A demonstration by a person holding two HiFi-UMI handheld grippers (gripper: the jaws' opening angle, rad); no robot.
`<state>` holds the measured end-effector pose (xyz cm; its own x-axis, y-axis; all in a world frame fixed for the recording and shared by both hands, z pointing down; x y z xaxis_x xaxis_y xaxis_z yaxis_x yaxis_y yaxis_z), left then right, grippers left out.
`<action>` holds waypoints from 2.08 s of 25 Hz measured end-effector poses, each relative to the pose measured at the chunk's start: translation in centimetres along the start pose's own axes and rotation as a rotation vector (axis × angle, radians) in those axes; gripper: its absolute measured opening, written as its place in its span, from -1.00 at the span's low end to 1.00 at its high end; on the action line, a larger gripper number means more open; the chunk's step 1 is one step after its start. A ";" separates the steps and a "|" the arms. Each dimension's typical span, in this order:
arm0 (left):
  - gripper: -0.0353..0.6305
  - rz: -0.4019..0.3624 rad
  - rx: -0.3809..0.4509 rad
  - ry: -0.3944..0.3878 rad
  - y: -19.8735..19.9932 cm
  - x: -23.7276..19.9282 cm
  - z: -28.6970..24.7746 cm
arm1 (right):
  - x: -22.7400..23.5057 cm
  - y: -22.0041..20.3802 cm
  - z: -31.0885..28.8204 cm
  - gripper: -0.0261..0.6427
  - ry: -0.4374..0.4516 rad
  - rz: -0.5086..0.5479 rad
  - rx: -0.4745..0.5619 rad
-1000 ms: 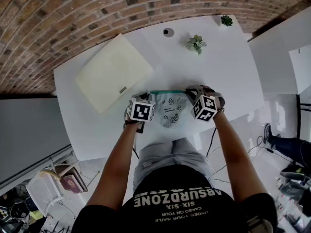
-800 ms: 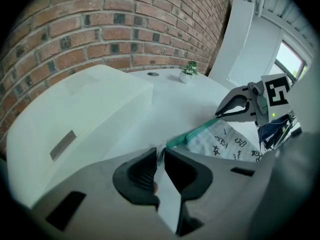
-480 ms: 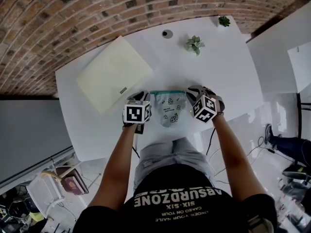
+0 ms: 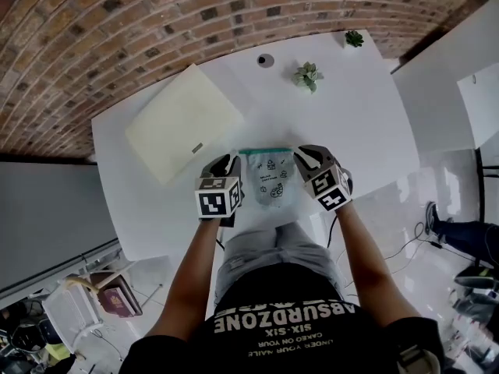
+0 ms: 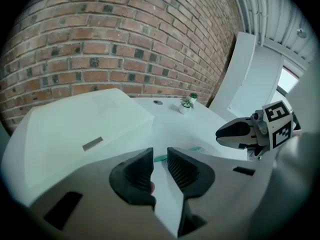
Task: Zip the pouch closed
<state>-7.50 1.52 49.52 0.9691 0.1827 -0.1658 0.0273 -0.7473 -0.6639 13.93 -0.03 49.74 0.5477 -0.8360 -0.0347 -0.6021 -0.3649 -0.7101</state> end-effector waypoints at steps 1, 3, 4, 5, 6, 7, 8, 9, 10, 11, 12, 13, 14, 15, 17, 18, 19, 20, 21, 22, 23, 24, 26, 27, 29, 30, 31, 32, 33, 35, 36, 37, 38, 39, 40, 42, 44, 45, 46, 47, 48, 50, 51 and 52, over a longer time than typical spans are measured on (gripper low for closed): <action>-0.69 -0.009 0.018 0.002 0.2 0.4 0.5 | -0.2 0.4 0.4 -0.75 -0.006 -0.022 0.026; -0.69 -0.026 0.053 0.004 0.7 1.1 1.4 | -0.6 1.2 1.3 -0.75 -0.014 -0.060 0.075; -0.69 -0.034 0.070 0.004 0.9 1.4 1.8 | -0.8 1.6 1.7 -0.75 -0.018 -0.081 0.100; -0.69 -0.041 0.087 0.002 1.1 1.8 2.3 | -1.0 2.0 2.2 -0.76 -0.022 -0.106 0.127; -0.69 -0.049 0.104 0.002 1.3 2.1 2.8 | -1.2 2.3 2.7 -0.76 -0.027 -0.136 0.155; -0.69 -0.056 0.121 0.001 1.5 2.4 3.3 | -1.4 2.7 3.3 -0.78 -0.032 -0.167 0.183; -0.69 -0.063 0.136 0.002 1.7 2.8 3.8 | -1.5 3.0 3.8 -0.79 -0.036 -0.195 0.210; -0.69 -0.070 0.152 0.002 1.9 3.1 4.3 | -1.7 3.3 4.4 -0.81 -0.039 -0.218 0.235; -0.69 -0.075 0.166 0.002 2.0 3.5 4.8 | -1.9 3.6 4.9 -0.84 -0.040 -0.237 0.258; -0.68 -0.078 0.179 0.000 2.2 3.8 5.2 | -2.2 3.8 5.4 -0.86 -0.039 -0.253 0.279; -0.69 -0.080 0.190 -0.003 2.2 4.1 5.6 | -2.4 4.0 5.8 -0.88 -0.036 -0.267 0.297; -0.69 -0.080 0.199 -0.006 2.3 4.4 6.1 | -2.7 4.2 6.3 -0.90 -0.033 -0.278 0.312; -0.69 -0.080 0.207 -0.010 2.3 4.7 6.5 | -3.1 4.4 6.6 -0.91 -0.031 -0.287 0.320; -0.69 -0.079 0.215 -0.013 2.3 5.0 6.8 | -3.4 4.5 7.0 -0.92 -0.030 -0.294 0.324; -0.69 -0.076 0.229 -0.014 2.3 5.6 7.5 | -3.9 4.6 7.5 -0.93 -0.028 -0.307 0.328; -0.69 -0.075 0.236 -0.012 2.3 5.8 7.8 | -4.2 4.6 7.8 -0.93 -0.025 -0.312 0.330; -0.69 -0.075 0.243 -0.010 2.3 6.0 8.1 | -4.5 4.6 8.0 -0.93 -0.021 -0.315 0.333; -0.69 -0.075 0.249 -0.007 2.2 6.2 8.3 | -4.7 4.5 8.2 -0.93 -0.016 -0.318 0.336; -0.70 -0.078 0.254 -0.004 2.2 6.4 8.5 | -4.9 4.5 8.4 -0.93 -0.014 -0.321 0.339; -0.75 -0.081 0.259 -0.001 2.2 6.6 8.8 | -5.1 4.4 8.6 -0.93 -0.012 -0.325 0.342; -0.81 -0.087 0.265 0.003 2.2 6.8 9.0 | -5.3 4.4 8.8 -0.93 -0.011 -0.328 0.345; -0.84 -0.094 0.271 0.006 2.2 7.0 9.2 | -5.5 4.4 8.9 -0.93 -0.011 -0.330 0.347; -0.88 -0.113 0.278 0.004 2.1 7.4 9.7 | -5.8 4.6 9.3 -0.93 -0.013 -0.325 0.349; -0.88 -0.125 0.280 -0.001 2.0 7.7 9.8 | -5.9 4.6 9.5 -0.93 -0.015 -0.322 0.351; -0.88 -0.144 0.281 -0.013 1.8 8.2 10.1 | -6.1 4.8 9.9 -0.93 -0.018 -0.315 0.357; -0.88 -0.146 0.279 -0.017 1.7 8.4 10.2 | -6.2 4.9 10.1 -0.93 -0.019 -0.311 0.359; -0.88 -0.142 0.277 -0.022 1.7 8.5 10.3 | -6.3 5.0 10.2 -0.93 -0.020 -0.306 0.361; -0.88 -0.131 0.274 -0.027 1.6 8.7 10.5 | -6.3 5.1 10.3 -0.93 -0.023 -0.300 0.361; -0.88 -0.117 0.271 -0.032 1.7 8.8 10.6 | -6.4 5.2 10.5 -0.93 -0.026 -0.296 0.360; -0.88 -0.096 0.270 -0.040 1.7 9.0 10.9 | -6.4 5.4 10.7 -0.93 -0.032 -0.289 0.358; -0.88 -0.092 0.270 -0.044 1.8 9.1 11.0 | -6.5 5.5 10.8 -0.93 -0.034 -0.288 0.357; -0.88 -0.090 0.269 -0.049 1.8 9.1 11.1 | -6.5 5.6 10.9 -0.93 -0.035 -0.288 0.357; -0.88 -0.089 0.269 -0.053 1.9 9.2 11.2 | -6.6 5.7 10.9 -0.93 -0.035 -0.288 0.356; -0.88 -0.087 0.269 -0.058 1.9 9.3 11.2 | -6.6 5.8 11.0 -0.93 -0.036 -0.289 0.356; -0.88 -0.084 0.270 -0.063 1.9 9.4 11.3 | -6.7 5.8 11.1 -0.93 -0.036 -0.289 0.356; -0.88 -0.081 0.270 -0.070 1.9 9.5 11.5 | -6.8 5.8 11.2 -0.93 -0.037 -0.287 0.355; -0.88 -0.084 0.270 -0.073 1.9 9.6 11.7 | -6.9 5.7 11.2 -0.93 -0.036 -0.288 0.354; -0.88 -0.086 0.269 -0.075 1.8 9.7 11.7 | -7.0 5.6 11.3 -0.93 -0.034 -0.291 0.351; -0.88 -0.087 0.268 -0.077 1.8 9.7 11.7 | -7.1 5.4 11.3 -0.93 -0.033 -0.296 0.346; -0.88 -0.087 0.266 -0.078 1.7 9.8 11.8 | -7.2 5.3 11.3 -0.93 -0.033 -0.301 0.341; -0.88 -0.087 0.264 -0.079 1.7 9.8 11.8 | -7.2 5.2 11.3 -0.93 -0.033 -0.305 0.338; -0.88 -0.087 0.260 -0.081 1.6 9.9 11.7 | -7.1 5.2 11.4 -0.93 -0.037 -0.308 0.344; -0.88 -0.087 0.259 -0.082 1.6 10.0 11.6 | -7.1 5.2 11.5 -0.93 -0.039 -0.308 0.346; -0.88 -0.087 0.257 -0.082 1.5 10.0 11.6 | -7.1 5.2 11.5 -0.93 -0.042 -0.308 0.347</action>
<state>-0.63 9.61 38.42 0.9425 0.2978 -0.1518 0.0360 -0.5419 -0.8396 13.62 8.70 38.21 0.6981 -0.6900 0.1912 -0.1814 -0.4288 -0.8850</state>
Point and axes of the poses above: the fingertips, and each gripper's own axes: z backward along the fingers, x to its right, y out of its top, the point moved 6 cm from there along z, backward along the fingers, and after that the axes turned 7 degrees about y, right-handed, at the moved point
